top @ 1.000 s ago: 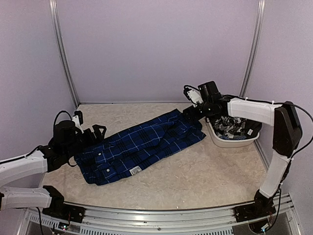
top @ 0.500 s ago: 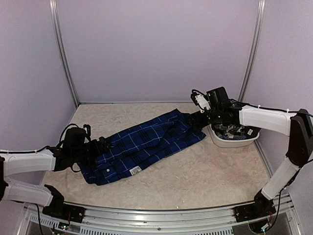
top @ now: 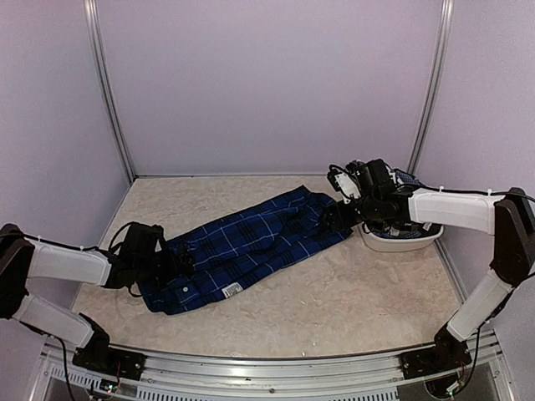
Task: Fold and stack the long sleeve shirts
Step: Rotate the rectangle-folded shirt at the center of the board.
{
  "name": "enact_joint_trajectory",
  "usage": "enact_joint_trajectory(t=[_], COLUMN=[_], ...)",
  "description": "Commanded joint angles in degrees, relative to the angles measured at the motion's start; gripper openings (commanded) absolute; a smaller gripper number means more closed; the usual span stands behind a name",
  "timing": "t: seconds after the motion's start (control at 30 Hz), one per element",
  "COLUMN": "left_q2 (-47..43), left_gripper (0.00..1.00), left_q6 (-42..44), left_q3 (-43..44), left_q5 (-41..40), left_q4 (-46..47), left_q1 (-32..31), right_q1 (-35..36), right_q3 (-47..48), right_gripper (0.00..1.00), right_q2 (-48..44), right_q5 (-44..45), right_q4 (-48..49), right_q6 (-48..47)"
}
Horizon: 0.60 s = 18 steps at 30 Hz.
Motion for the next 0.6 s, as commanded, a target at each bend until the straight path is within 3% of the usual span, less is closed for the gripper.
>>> enact_joint_trajectory(t=[0.0, 0.4, 0.57], left_q2=[1.56, -3.03, -4.43], left_gripper=[0.99, 0.99, 0.99], left_q6=[-0.86, -8.79, -14.65], left_q3=[0.59, 0.12, -0.87], left_q5=[2.73, -1.13, -2.62], left_q4=[-1.42, -9.37, -12.23], left_q1=[-2.29, -18.57, -27.68], right_q1=[0.57, 0.15, -1.05], right_q3=[-1.03, 3.85, 5.93], right_gripper=[0.85, 0.87, 0.87], right_q2=[-3.03, -1.34, 5.03], right_q5=[0.94, 3.41, 1.54], right_q4=[0.44, -7.58, -7.31], right_q6=[0.39, 1.3, 3.89])
